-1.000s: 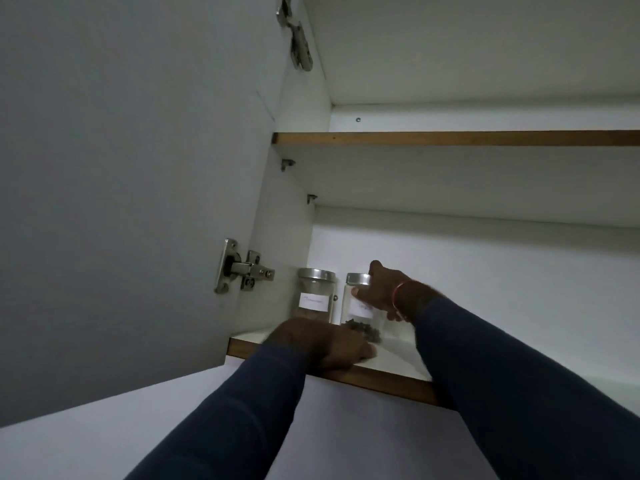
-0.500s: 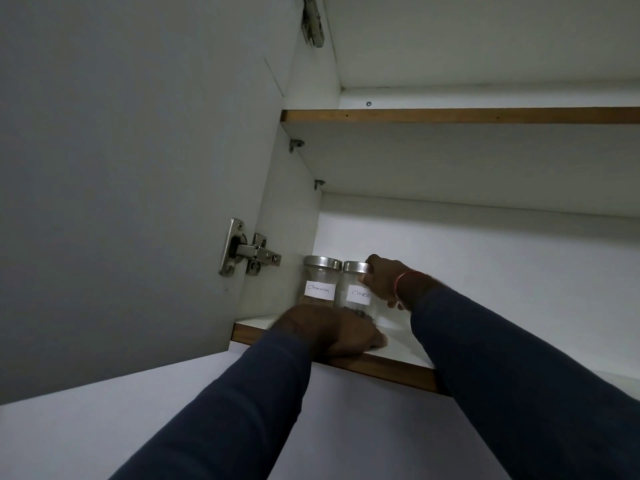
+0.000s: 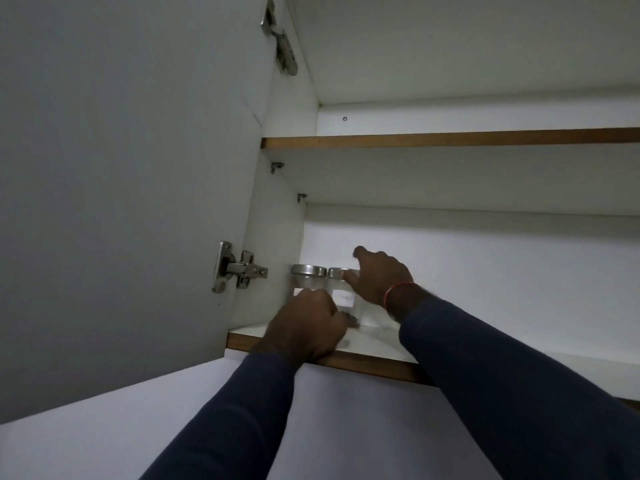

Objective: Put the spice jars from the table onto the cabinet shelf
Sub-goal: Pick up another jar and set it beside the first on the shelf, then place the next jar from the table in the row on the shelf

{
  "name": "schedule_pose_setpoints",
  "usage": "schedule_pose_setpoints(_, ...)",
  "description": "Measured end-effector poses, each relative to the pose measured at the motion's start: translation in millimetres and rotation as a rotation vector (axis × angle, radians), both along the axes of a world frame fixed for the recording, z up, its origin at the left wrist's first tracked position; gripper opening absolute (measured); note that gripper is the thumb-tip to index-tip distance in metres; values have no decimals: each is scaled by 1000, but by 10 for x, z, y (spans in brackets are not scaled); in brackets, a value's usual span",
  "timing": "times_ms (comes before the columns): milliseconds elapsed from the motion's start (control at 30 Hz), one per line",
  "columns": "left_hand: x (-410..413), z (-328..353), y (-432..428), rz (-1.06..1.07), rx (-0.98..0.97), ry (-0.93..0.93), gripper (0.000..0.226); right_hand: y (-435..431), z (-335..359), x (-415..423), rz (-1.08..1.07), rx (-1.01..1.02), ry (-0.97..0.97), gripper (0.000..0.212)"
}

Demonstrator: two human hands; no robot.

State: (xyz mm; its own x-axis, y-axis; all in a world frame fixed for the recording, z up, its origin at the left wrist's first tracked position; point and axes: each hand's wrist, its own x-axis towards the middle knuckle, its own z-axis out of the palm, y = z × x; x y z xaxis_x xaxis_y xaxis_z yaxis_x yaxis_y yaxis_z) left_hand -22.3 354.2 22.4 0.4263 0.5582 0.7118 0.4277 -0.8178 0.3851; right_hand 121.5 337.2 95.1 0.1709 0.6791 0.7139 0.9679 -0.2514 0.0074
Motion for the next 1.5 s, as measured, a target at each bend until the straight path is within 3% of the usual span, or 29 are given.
schedule_pose_setpoints(100, -31, -68, -103, 137, 139, -72, 39, -516, -181, -159, 73, -67, -73, 42)
schedule_pose_setpoints(233, -100, -99, -354, 189, 104, -45, 38, -1320, -701, -204, 143, -87, -76, 42)
schedule_pose_setpoints(333, -9, -275, -646, 244, 170, -87, 37, -1832, -1142, -38, 90, -109, -204, 36)
schedule_pose_setpoints(433, 312, -705, -1140, 38, 347, -115, 31, -2310, -1470, 143, 108, -70, -231, 48)
schedule_pose_setpoints(533, 586, -1379, -1810, -240, 336, -129, 20, -2830, -1958, 266, 179, -42, -13, 43)
schedule_pose_setpoints(667, 754, -2480, -2588, -445, 70, 10, 27, -3492, -3000, 539, 142, -253, 301, 40)
schedule_pose_setpoints(800, 817, -3741, -3210, -531, -269, 186, 29, -4211, -4224, 726, 5, -478, 694, 54)
schedule_pose_setpoints(867, 762, -4197, -3531, -549, -391, 271, 29, -4543, -4720, 711, -72, -595, 801, 59)
schedule_pose_setpoints(933, 753, -4498, -3756, -527, -524, 300, 21, -4796, -5093, 642, -80, -587, 821, 66)
schedule_pose_setpoints(1033, 788, -4660, -3973, -590, -694, 296, 34, -4946, -5390, 532, -57, -494, 797, 77)
schedule_pose_setpoints(1233, 806, -4691, -4032, -531, -1051, 194, 58, -4914, -5488, 504, -18, -191, 955, 68)
schedule_pose_setpoints(1367, 671, -4628, -3937, -548, -1312, 20, 44, -4891, -5273, 476, 71, 100, 1527, 76)
schedule_pose_setpoints(1500, 514, -4516, -3880, -606, -1742, -192, 47, -4805, -5198, 491, 217, 274, 1807, 62)
